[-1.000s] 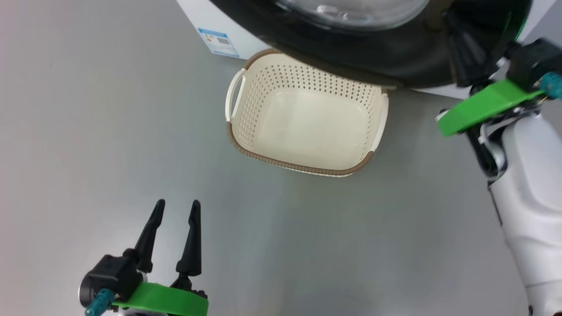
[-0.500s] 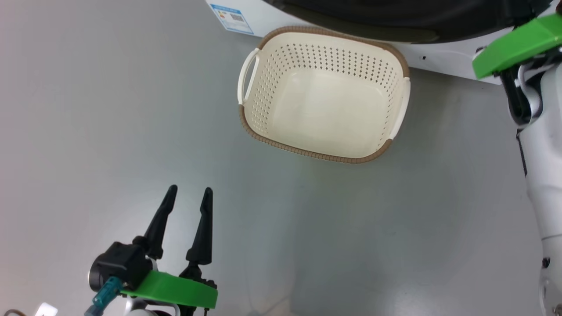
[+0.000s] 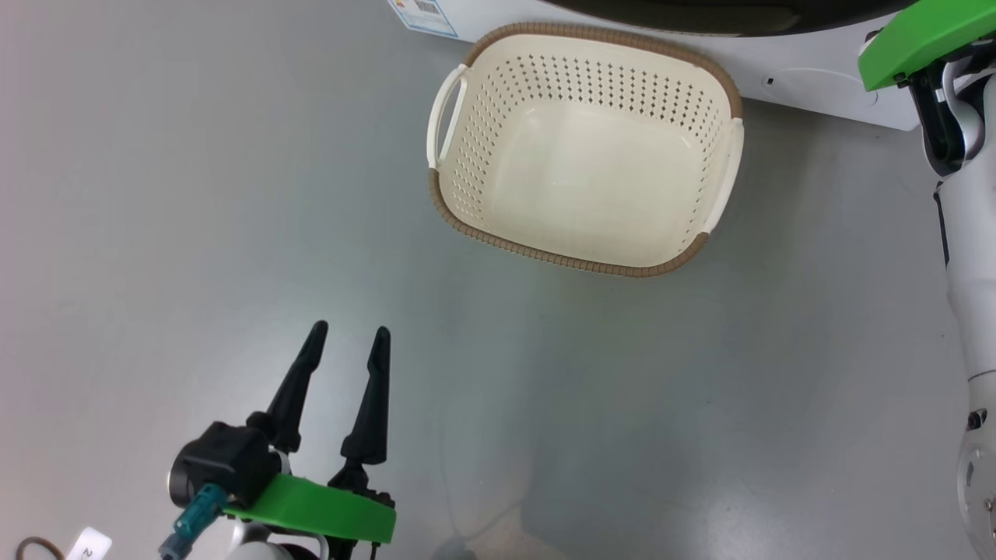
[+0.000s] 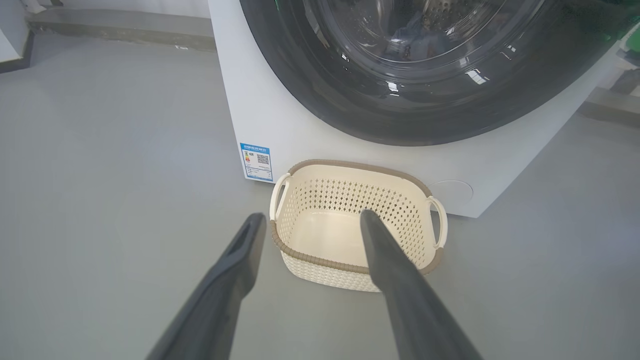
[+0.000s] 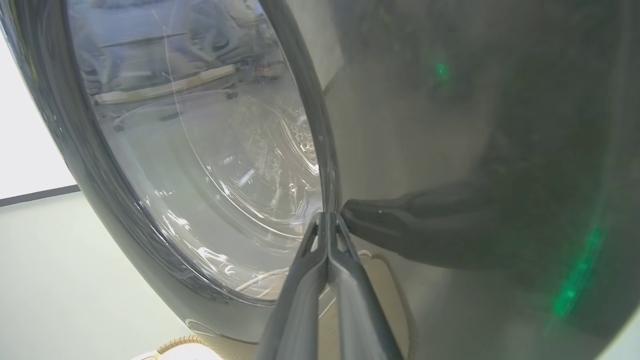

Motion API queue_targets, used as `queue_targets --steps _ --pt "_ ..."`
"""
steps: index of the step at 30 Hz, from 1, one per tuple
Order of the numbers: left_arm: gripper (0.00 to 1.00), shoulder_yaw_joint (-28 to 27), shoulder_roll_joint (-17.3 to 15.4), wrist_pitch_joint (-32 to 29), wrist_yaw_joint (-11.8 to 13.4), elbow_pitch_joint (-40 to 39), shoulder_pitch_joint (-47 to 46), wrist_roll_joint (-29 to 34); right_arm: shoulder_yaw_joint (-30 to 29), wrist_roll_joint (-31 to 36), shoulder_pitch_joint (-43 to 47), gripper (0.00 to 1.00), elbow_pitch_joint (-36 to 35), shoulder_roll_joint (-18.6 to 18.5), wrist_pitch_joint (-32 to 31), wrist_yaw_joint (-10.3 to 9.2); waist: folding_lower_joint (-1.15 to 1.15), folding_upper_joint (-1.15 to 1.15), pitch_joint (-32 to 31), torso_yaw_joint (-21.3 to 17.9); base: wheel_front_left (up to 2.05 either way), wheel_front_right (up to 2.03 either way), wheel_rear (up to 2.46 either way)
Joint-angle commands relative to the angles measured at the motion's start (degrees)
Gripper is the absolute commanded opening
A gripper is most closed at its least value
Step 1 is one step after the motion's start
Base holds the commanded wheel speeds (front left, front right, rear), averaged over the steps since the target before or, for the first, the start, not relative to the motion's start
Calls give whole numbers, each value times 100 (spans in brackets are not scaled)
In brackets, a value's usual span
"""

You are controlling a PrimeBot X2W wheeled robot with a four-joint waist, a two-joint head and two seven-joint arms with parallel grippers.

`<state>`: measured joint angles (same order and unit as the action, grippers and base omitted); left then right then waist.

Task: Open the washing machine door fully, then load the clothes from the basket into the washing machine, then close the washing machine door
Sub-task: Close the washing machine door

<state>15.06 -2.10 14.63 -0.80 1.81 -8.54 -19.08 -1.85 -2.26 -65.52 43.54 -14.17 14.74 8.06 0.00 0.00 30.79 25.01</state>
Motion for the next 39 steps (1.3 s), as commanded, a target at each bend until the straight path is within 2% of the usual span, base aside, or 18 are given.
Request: queue_targets --steps 1,7,12,19,27,39 --pt "100 -164 -77 37 -16 -113 -126 -45 -123 53 -188 0 -104 -28 26 -57 0 0 15 -17 0 0 0" --pt "100 -201 -77 37 0 -109 -167 -38 -103 40 -59 0 -160 89 26 -57 0 0 -30 -132 0 0 0" --pt "100 -294 -77 37 -5 -111 -192 1 282 -281 377 0 -302 155 26 -57 0 0 -170 -288 0 0 0" --pt "100 -445 -77 37 -34 -115 -250 129 1017 -1069 1120 0 -1068 140 26 -57 0 0 -373 -553 0 0 0" --pt "100 -656 -77 37 -93 -102 -248 307 1394 -1750 1998 0 -1828 152 26 -57 0 0 -748 -915 0 0 0" --pt "100 -1047 -77 37 -223 4 -66 623 1711 -1854 3103 0 -2446 244 26 -57 0 0 -1476 -1530 0 0 0"
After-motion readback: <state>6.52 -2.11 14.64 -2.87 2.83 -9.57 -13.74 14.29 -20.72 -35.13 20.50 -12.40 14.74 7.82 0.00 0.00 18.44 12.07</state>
